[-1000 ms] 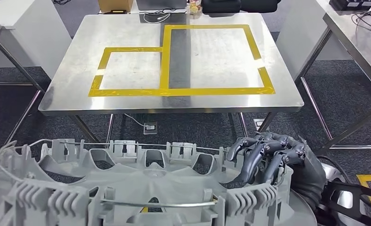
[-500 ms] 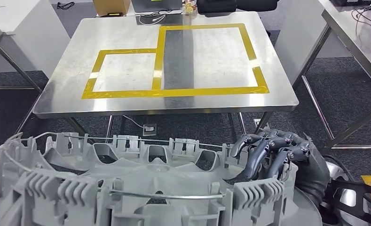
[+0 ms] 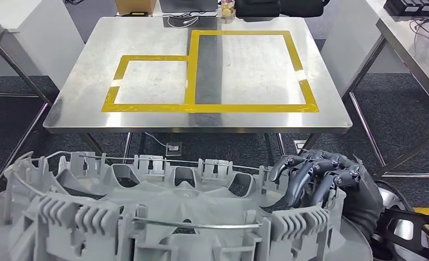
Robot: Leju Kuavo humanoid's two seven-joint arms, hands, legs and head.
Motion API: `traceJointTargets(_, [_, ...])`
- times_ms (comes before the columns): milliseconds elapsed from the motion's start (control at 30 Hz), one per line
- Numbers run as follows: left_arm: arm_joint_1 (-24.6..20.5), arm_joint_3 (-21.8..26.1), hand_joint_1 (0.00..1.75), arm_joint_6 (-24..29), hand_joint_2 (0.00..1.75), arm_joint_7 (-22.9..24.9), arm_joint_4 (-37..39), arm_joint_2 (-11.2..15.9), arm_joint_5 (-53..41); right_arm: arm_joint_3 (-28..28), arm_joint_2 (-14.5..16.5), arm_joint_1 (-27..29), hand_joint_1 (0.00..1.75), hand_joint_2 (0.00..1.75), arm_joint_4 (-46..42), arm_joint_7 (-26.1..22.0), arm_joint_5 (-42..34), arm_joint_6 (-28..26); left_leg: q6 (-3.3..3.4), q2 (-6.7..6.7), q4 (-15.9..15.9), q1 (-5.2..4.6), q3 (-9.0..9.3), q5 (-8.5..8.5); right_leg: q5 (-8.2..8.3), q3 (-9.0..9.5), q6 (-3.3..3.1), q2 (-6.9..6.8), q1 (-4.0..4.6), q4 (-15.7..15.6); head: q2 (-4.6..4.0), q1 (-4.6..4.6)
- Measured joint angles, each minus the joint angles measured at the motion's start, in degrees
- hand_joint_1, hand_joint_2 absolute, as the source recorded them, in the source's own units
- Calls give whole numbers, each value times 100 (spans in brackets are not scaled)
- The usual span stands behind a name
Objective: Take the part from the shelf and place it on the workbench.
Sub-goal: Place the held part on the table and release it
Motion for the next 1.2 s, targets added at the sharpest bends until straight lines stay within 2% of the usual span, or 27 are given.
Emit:
traceJointTargets(67, [-1, -1, 0, 0, 175, -5, 0, -10, 14, 1, -3, -1, 175, 175, 2, -8, 8, 1, -44, -19, 44, 0, -1, -33, 311, 377, 89, -1, -35, -781, 0, 0])
traceJointTargets(100, [-2, -1, 0, -1, 175, -9, 0, -14, 27, 2, -4, -3, 175, 175, 2, -14, 10, 2, -77, -26, 83, -10, -12, -59, 431, 548, 81, 3, -44, -1121, 0, -3])
traceJointTargets(133, [-2, -2, 0, -1, 175, -15, 0, -14, 40, 3, -3, -8, 175, 175, 3, -21, 10, 3, -108, -31, 115, -20, -25, -81, 494, 650, 43, 9, -40, -1323, 0, -5])
traceJointTargets(233, [-1, -5, 0, -4, 175, -31, 0, -11, 64, 9, -7, -29, 175, 175, 7, -35, 14, 4, -172, -32, 146, -21, -52, -109, 519, 685, -98, 19, -24, -1384, 0, -9])
traceJointTargets(300, [-3, -8, 0, -9, 175, -42, 0, -6, 72, 19, -8, -51, 175, 175, 8, -34, 5, 5, -234, -28, 350, 3, -146, -245, 519, 703, -158, 18, -50, -1395, 0, -18])
traceJointTargets(333, [-4, -10, 0, -12, 175, -46, 0, -1, 76, 26, -8, -64, 175, 175, 8, -34, -4, 6, -271, -26, 611, 18, -269, -390, 517, 713, -184, 18, -62, -1399, 0, -25])
traceJointTargets(400, [-2, -13, 0, -13, 175, -48, 0, 4, 84, 39, -4, -78, 175, 175, 8, -29, -16, 5, -322, -24, 1385, 42, -647, -734, 509, 718, -213, 17, -53, -1398, 0, -35])
traceJointTargets(433, [-1, -15, 0, -13, 175, -48, 0, 5, 86, 46, -2, -79, 175, 175, 9, -25, -18, 4, -333, -23, 1693, 51, -812, -823, 506, 719, -216, 17, -48, -1398, 0, -35])
traceJointTargets(467, [-1, -17, 0, -13, 175, -48, 0, 4, 91, 53, -1, -79, 175, 175, 11, -19, -18, 4, -333, -23, 1828, 56, -898, -814, 503, 723, -219, 18, -42, -1397, 0, -35])
traceJointTargets(500, [-1, -19, 0, -13, 175, -48, 0, 5, 97, 58, 1, -80, 175, 175, 13, -15, -18, 4, -321, -23, 1723, 57, -868, -693, 500, 732, -220, 20, -35, -1397, 0, -36])
traceJointTargets(567, [-2, -21, 0, -12, 175, -48, 0, 15, 107, 64, 1, -82, 175, 175, 13, -13, -15, 4, -249, -23, 967, 44, -522, -285, 490, 759, -215, 28, -25, -1399, 0, -35])
traceJointTargets(600, [-4, -21, 0, -11, 175, -48, 0, 23, 110, 66, 1, -82, 175, 175, 13, -17, -9, 4, -206, -17, 580, 27, -334, -149, 484, 766, -207, 32, -9, -1400, 0, -33])
traceJointTargets(633, [-7, -21, 0, -11, 175, -49, 0, 32, 113, 67, 2, -80, 175, 175, 12, -23, 1, 4, -170, -11, 314, 7, -204, -80, 476, 765, -193, 35, -2, -1401, 0, -32])
traceJointTargets(667, [-7, -22, 0, -12, 175, -50, 0, 43, 114, 70, 3, -75, 175, 175, 12, -31, 12, 4, -143, -6, 192, -14, -148, -81, 471, 762, -174, 36, 0, -1404, 0, -31])
traceJointTargets(733, [-3, -22, 0, -13, 175, -55, 0, 63, 116, 78, 4, -65, 175, 175, 10, -59, 22, 4, -104, -3, 137, -36, -110, -91, 468, 773, -110, 33, 3, -1437, 0, -32])
traceJointTargets(800, [2, -21, 0, -14, 175, -56, 0, 69, 115, 80, 4, -52, 175, 175, 5, -95, 14, 4, -53, -1, 20, -13, -12, -38, 417, 744, -71, 25, 4, -1355, 1, -23])
traceJointTargets(833, [2, -20, 0, -14, 175, -56, 0, 66, 115, 80, 5, -44, 175, 175, 3, -115, 9, 5, -30, 0, -36, 2, 40, -10, 326, 645, -75, 22, 8, -1152, 1, -14])
traceJointTargets(900, [4, -19, 0, -13, 175, -56, 0, 52, 115, 82, 11, -15, 175, 175, 2, -140, 2, 6, 5, 0, -74, 5, 69, -1, 34, 240, -96, 21, -2, -386, 1, -2])
traceJointTargets(933, [7, -19, 0, -11, 175, -56, 0, 47, 115, 85, 14, 3, 175, 175, 4, -146, 3, 6, 11, -3, -70, 1, 70, -9, -73, 29, -86, 21, -6, -21, 1, -1])
traceJointTargets(967, [10, -18, 0, -10, 175, -56, 0, 40, 115, 87, 16, 21, 175, 175, 7, -146, 8, 6, 13, -9, -64, -3, 74, -22, -102, -108, -56, 20, -10, 183, 1, -1])
traceJointTargets(1000, [12, -18, 0, -10, 175, -56, 0, 35, 115, 88, 16, 31, 175, 175, 10, -146, 13, 6, 9, -18, -55, -4, 82, -37, -25, -117, -9, 19, -14, 131, 0, -1])
traceJointTargets(1033, [13, -18, 0, -8, 175, -56, 0, 29, 115, 90, 16, 35, 175, 175, 13, -146, 18, 6, -1, -27, -41, -3, 96, -59, 131, -8, 44, 17, -21, -151, 0, 1])
traceJointTargets(1067, [14, -18, 0, -7, 175, -56, 0, 21, 115, 90, 16, 34, 175, 175, 14, -145, 22, 6, -19, -36, -20, -2, 112, -88, 324, 190, 90, 12, -29, -588, 0, 1])
traceJointTargets(1100, [14, -18, 0, -4, 175, -55, 0, 15, 115, 91, 18, 32, 175, 175, 15, -146, 23, 6, -47, -44, 10, -14, 120, -126, 482, 389, 95, 8, -28, -986, 0, 1])
traceJointTargets(1133, [14, -19, 0, -3, 175, -55, 0, 12, 116, 91, 21, 31, 175, 175, 16, -146, 23, 6, -76, -47, 40, -27, 123, -162, 586, 533, 66, 8, -27, -1271, 1, 0])
traceJointTargets(1167, [16, -19, 0, -2, 175, -54, 0, 9, 116, 91, 25, 31, 175, 175, 18, -147, 25, 6, -106, -49, 63, -39, 121, -193, 628, 608, 15, 10, -19, -1415, 1, -3])
traceJointTargets(1200, [18, -19, 0, -3, 175, -54, 0, 9, 116, 91, 29, 33, 175, 175, 19, -148, 28, 5, -131, -47, 76, -48, 117, -216, 623, 620, -46, 17, -6, -1433, 1, -5])
